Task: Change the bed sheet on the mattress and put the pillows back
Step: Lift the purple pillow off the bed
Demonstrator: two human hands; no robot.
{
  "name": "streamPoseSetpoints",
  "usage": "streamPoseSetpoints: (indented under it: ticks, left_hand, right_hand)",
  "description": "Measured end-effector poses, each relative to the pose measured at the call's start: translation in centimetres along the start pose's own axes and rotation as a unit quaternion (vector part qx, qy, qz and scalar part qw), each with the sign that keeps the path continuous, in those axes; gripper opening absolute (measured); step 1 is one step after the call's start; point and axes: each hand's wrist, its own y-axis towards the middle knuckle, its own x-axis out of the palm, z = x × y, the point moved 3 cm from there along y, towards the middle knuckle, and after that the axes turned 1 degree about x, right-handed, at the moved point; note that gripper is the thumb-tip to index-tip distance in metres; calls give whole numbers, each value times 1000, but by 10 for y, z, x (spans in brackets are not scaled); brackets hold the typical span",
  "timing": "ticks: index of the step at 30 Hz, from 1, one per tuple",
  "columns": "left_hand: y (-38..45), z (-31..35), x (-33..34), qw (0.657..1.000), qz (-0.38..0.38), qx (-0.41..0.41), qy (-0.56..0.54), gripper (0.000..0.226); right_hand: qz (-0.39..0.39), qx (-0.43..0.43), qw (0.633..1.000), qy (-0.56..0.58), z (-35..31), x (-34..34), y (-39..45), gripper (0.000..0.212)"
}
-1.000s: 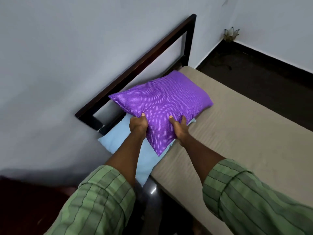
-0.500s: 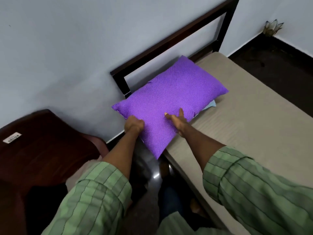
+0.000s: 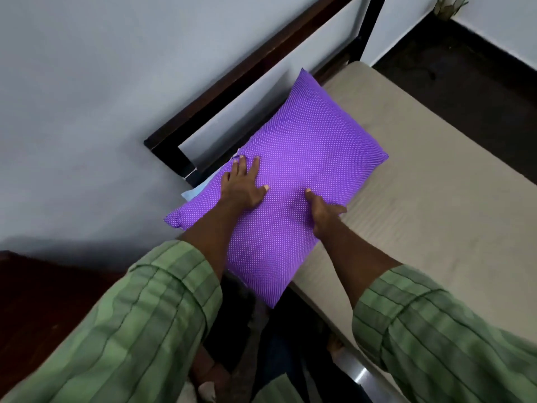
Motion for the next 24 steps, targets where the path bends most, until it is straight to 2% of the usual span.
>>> streamPoseSetpoints:
  ticks: [4, 5, 7, 8, 10, 14, 15, 19, 24]
  left_hand:
    - [71, -16, -2, 1000, -25, -9, -11, 89]
    - [87, -18, 0, 999, -38, -11, -9, 90]
    - [116, -24, 5, 998, -62, -18, -14, 95]
    - [129, -29, 10, 997, -71, -21, -23, 99]
    - [150, -44, 22, 995, -90, -29, -42, 110]
    - [179, -63, 41, 988, -108, -77, -84, 134]
    - [183, -65, 45, 985, -106, -102, -95, 138]
    - [189, -60, 53, 975, -100, -141, -137, 151]
    - [213, -75, 79, 968, -101, -170, -157, 170]
  right_hand:
    - [-57, 20, 995, 77, -2, 17, 32, 149]
    - [-73, 25, 994, 80, -2, 24, 38, 138]
    - [-113, 36, 990, 75, 0, 41, 45, 96]
    - [-133, 41, 988, 72, 2, 50, 48, 82]
    - [-150, 66, 984, 77, 10, 61, 58, 81]
    - [-107, 87, 987, 87, 33, 56, 95, 114]
    - [-113, 101, 984, 91, 41, 51, 107, 116]
    - [-138, 123, 976, 115, 60, 32, 133, 91]
    - [-137, 79, 979, 127, 44, 29, 109, 79]
